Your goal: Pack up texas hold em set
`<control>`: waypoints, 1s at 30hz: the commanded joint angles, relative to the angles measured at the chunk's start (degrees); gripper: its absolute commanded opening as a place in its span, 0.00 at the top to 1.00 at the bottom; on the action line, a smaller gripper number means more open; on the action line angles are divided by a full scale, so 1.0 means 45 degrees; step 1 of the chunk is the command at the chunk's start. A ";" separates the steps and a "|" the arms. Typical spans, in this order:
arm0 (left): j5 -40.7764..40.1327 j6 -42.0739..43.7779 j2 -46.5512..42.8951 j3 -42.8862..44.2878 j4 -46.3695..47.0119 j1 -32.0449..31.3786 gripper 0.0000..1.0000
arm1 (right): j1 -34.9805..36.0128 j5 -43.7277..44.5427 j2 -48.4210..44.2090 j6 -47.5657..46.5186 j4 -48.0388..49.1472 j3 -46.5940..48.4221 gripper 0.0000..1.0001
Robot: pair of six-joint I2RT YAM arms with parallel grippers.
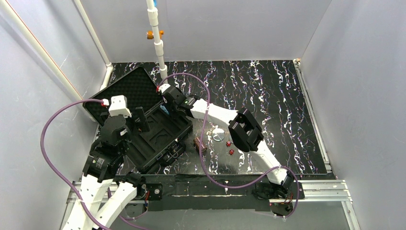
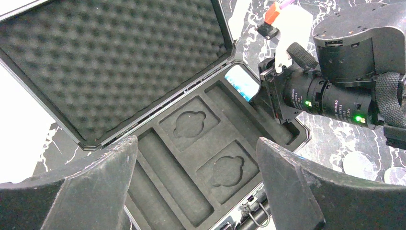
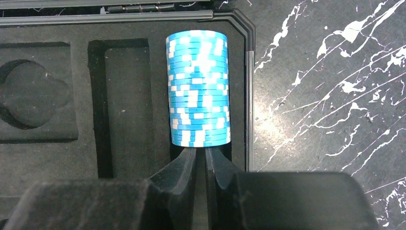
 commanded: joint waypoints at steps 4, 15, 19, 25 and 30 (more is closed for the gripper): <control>-0.0070 0.0142 0.0239 -0.0126 0.0053 -0.0002 0.06 | -0.0121 0.0071 0.0016 -0.0095 0.0675 0.0613 0.79; 0.1621 0.0193 0.0934 -0.0918 0.1713 0.0002 0.01 | -0.0121 0.0701 -0.3674 -0.0180 0.0500 -0.1816 0.56; 0.2771 -0.0127 0.1846 -0.0574 0.1333 0.0009 0.01 | -0.0191 0.1455 -0.5362 -0.0200 0.0335 -0.3000 0.41; 0.7424 -0.0349 0.3946 0.0004 0.1182 -0.0012 0.01 | -0.1066 0.2509 -0.7798 0.0549 0.0063 -0.5076 0.10; 0.7998 -0.0347 0.5621 0.0385 0.1226 -0.0778 0.01 | -0.2461 0.2455 -0.9503 0.1515 0.0037 -0.6819 0.01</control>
